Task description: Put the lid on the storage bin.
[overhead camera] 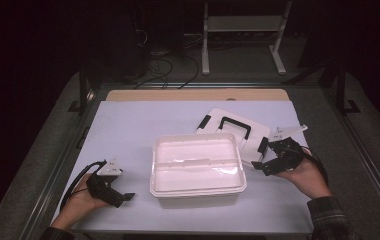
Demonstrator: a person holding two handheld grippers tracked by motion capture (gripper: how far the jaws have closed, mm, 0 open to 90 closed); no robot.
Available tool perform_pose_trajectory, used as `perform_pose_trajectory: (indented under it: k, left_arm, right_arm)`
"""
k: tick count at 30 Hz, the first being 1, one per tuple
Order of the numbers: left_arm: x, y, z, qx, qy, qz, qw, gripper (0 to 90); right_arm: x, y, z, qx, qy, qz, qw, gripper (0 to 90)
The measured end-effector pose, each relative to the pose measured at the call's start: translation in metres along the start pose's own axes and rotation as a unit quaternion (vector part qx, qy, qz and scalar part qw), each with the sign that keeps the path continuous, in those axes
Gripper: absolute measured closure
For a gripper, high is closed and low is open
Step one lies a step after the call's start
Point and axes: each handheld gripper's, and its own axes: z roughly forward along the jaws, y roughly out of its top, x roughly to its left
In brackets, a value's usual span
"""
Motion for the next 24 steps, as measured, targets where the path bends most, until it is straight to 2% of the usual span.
perform_pose_trajectory:
  k: [2,5,14,24]
  left_arm:
    - [0.002,-0.005,0.001,-0.022,-0.005,-0.001,0.9997,0.0]
    - [0.002,-0.012,0.001,-0.047,-0.006,-0.001,0.9989,0.0]
    - [0.002,-0.012,0.002,-0.048,-0.005,0.0,0.9988,0.0]
    - [0.002,-0.012,0.002,-0.048,-0.003,-0.001,0.9988,0.0]
  right_arm:
    - [-0.004,0.005,-0.001,-0.003,0.002,-0.001,1.0,12.4]
    - [-0.009,0.012,0.001,0.0,0.004,-0.003,1.0,12.5]
    - [-0.022,0.032,0.014,0.015,0.01,-0.011,0.9998,13.5]
    - [-0.039,0.066,0.029,0.026,0.023,-0.027,0.999,16.9]
